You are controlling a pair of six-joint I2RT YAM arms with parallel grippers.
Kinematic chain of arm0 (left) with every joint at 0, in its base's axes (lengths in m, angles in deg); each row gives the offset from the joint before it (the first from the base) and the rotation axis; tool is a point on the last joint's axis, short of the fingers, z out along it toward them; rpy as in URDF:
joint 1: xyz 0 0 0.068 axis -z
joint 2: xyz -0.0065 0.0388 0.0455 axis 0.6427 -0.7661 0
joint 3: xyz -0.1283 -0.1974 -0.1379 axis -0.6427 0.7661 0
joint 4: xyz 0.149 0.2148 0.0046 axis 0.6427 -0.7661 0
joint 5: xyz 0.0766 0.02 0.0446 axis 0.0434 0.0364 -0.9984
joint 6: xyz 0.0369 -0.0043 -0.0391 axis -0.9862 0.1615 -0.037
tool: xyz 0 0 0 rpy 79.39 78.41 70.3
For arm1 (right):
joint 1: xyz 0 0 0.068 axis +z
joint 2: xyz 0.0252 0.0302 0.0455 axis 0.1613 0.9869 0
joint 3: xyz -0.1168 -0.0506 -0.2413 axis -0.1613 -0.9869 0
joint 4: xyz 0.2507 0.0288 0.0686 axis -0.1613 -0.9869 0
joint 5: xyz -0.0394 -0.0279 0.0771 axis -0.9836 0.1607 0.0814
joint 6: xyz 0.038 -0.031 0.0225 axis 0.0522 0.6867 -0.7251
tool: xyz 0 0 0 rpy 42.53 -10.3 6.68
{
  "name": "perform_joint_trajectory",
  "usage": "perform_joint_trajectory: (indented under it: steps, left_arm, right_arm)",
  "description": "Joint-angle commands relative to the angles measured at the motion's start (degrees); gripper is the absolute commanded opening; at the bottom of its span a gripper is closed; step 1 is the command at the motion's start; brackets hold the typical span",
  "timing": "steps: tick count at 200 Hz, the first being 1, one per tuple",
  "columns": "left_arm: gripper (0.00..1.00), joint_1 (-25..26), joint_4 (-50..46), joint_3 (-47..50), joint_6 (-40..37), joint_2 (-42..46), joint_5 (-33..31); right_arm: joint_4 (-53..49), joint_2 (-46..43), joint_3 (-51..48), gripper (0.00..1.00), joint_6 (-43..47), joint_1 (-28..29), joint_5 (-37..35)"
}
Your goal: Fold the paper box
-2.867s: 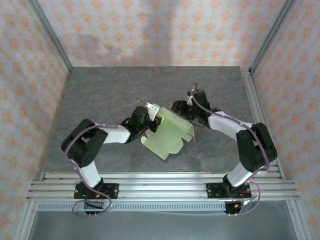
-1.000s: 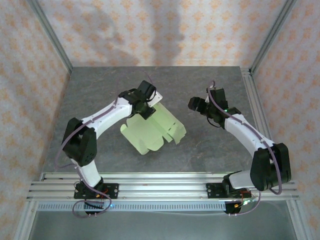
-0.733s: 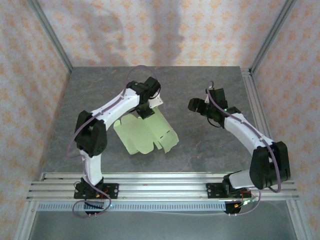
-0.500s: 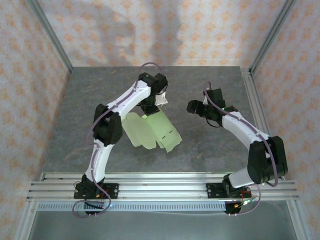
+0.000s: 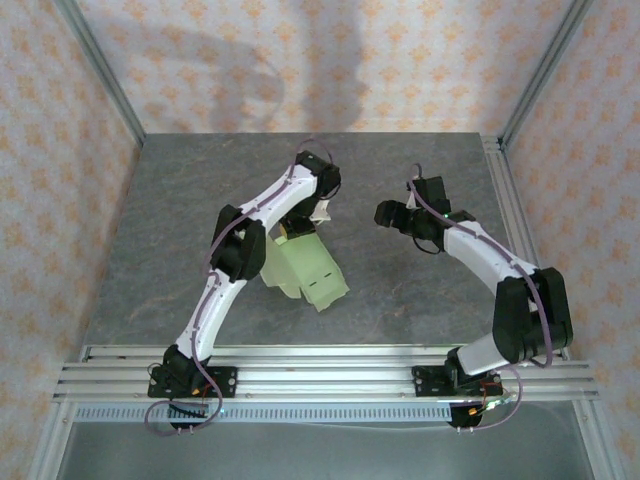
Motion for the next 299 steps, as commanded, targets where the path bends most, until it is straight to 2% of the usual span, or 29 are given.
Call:
perform_joint_trajectory:
  steps: [1,39,44,55,63,127,154,159,183,193,222,251,276,299]
  left_arm:
    - [0.11,0.9,-5.4,-2.0,0.7,-0.6,-4.5]
    - [0.16,1.4,-4.9,-3.8,1.0,-1.1,-4.1]
    - [0.26,1.6,-4.8,-3.9,1.1,-1.1,-4.2]
    - [0.28,1.7,-4.8,-4.1,1.1,-0.9,-4.2]
    - [0.34,1.7,-4.6,-4.2,1.0,-0.8,-4.0]
    - [0.35,2.1,-3.9,-5.1,1.2,0.0,-5.9]
    - [0.37,2.1,-0.3,-5.0,1.4,3.0,-3.8]
    - [0.47,2.2,1.0,-5.0,1.5,3.9,-3.3]
    - [0.71,2.7,9.8,-2.9,2.6,9.7,-2.5]
    - [0.77,2.9,14.5,-1.5,3.7,12.4,-3.1]
    - [0.84,2.9,28.0,3.5,9.8,21.7,-3.9]
    - [1.00,2.2,39.7,12.7,17.9,32.0,-2.8]
    - [1.00,-0.2,40.7,18.8,28.8,39.4,-5.3]
    - [1.00,-3.4,44.0,32.1,39.4,50.4,-6.0]
  right_arm:
    - [-1.0,0.4,2.8,0.79,1.5,-0.5,0.4]
    - [-1.5,0.6,3.5,0.79,2.0,-0.5,0.6]
    - [-1.5,0.6,3.5,0.79,1.9,-0.6,0.6]
    - [-1.5,0.5,3.6,0.79,2.0,-0.5,0.8]
    - [-1.5,0.5,3.6,0.79,2.0,-0.5,0.8]
    - [-1.2,0.5,3.6,0.79,2.0,-0.6,1.3]
    - [-0.6,0.7,3.1,0.79,2.0,-0.5,2.2]
    - [-0.5,0.9,3.2,0.79,2.1,-0.6,2.2]
    - [0.3,1.7,3.1,0.79,2.9,-0.6,3.6]
    - [0.7,2.2,3.2,0.79,3.6,-0.6,5.2]
    - [4.5,3.8,2.6,0.77,7.0,-0.4,10.4]
    - [6.1,4.9,3.3,0.77,16.1,0.9,13.6]
    - [4.4,6.0,5.8,0.77,31.1,3.4,15.1]
    - [3.3,7.2,7.5,0.78,45.5,6.5,16.1]
